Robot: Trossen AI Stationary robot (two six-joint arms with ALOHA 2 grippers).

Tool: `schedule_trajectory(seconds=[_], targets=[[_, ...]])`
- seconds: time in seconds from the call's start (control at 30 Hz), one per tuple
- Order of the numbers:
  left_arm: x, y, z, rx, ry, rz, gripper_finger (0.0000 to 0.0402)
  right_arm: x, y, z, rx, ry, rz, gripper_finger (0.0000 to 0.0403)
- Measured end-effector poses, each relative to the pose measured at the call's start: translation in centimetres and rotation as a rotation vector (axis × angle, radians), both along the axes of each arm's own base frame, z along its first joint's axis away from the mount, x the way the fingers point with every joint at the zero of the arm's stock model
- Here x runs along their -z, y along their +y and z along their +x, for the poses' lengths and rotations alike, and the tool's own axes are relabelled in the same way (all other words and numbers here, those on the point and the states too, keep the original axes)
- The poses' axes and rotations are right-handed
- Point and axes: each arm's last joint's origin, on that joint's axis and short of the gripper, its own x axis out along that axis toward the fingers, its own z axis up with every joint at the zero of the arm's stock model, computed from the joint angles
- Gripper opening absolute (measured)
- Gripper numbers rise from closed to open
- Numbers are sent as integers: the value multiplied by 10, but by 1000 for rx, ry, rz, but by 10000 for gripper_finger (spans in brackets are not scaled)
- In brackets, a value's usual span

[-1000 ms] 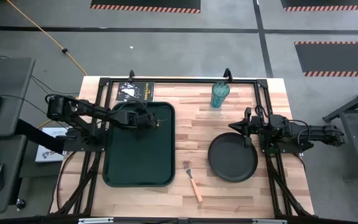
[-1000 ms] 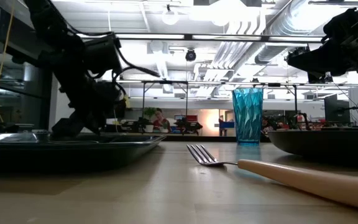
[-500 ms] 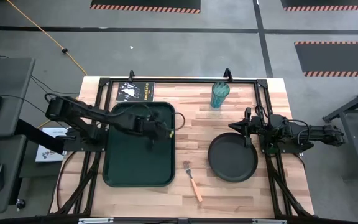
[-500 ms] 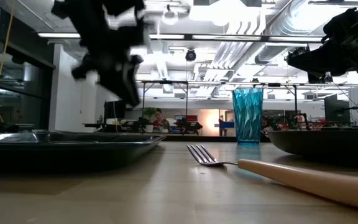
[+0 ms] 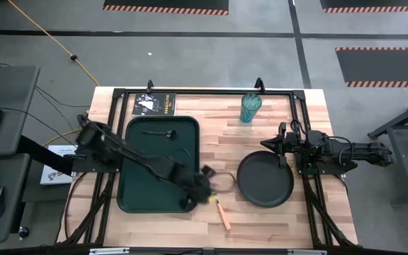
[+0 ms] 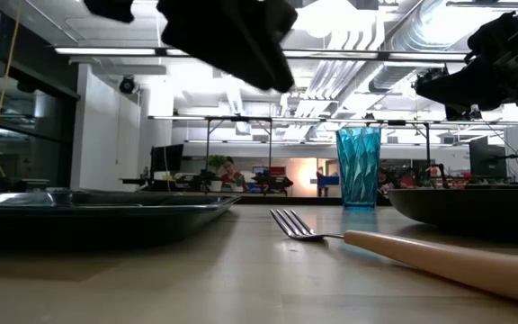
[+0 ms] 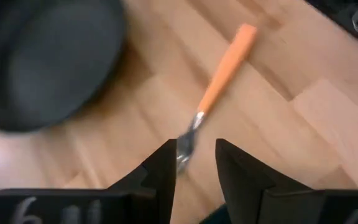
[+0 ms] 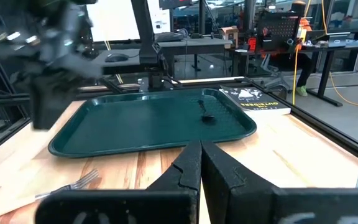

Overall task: Pick and place plate/cup/fork/spoon on tray
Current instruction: Put the fork on the tray to the right side of the spoon

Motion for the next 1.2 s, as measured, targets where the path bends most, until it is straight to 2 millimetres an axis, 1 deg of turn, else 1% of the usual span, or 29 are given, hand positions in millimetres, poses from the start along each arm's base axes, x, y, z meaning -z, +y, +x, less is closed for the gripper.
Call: schedule_trajectory(seconds=[0.1, 0.2, 0.37, 0.5, 0.67, 0.8, 1.0, 1.2], targets=[[11, -16, 17, 83, 5, 53, 117, 0, 0, 0, 0, 0, 0, 0], [26, -25, 29, 133, 31, 92, 133, 0, 0, 0, 0, 0, 0, 0], [48, -28, 38, 147, 76, 112, 164, 1, 0, 0, 0, 7, 0, 0], [62, -26, 43, 159, 91, 129, 185, 1, 0, 0, 0, 7, 0, 0], [69, -17, 50, 135, 83, 124, 191, 1, 0, 0, 0, 7, 0, 0], [68, -8, 54, 110, 75, 111, 189, 1, 0, 0, 0, 7, 0, 0], [69, 3, 57, 91, 130, -22, 189, 1, 0, 0, 0, 6, 0, 0], [72, 9, 58, 55, 133, -24, 189, 1, 0, 0, 0, 7, 0, 0]])
